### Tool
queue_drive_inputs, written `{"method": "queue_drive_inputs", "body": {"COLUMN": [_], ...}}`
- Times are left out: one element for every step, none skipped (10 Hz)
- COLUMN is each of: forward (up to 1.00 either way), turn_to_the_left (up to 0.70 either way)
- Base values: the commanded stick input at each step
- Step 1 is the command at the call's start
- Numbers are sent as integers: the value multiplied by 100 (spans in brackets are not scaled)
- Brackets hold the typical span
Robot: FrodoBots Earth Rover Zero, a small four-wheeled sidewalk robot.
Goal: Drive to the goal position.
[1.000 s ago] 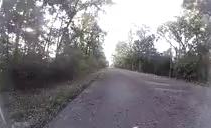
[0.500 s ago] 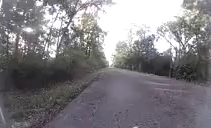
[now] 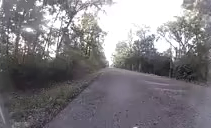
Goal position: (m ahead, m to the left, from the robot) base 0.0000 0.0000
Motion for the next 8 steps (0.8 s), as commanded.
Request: {"method": "queue_drive_inputs", "body": {"forward": [5, 5, 5, 5, 5, 5, 5, 5], "turn_to_the_left": [0, 0, 0, 0, 0, 0, 0, 0]}}
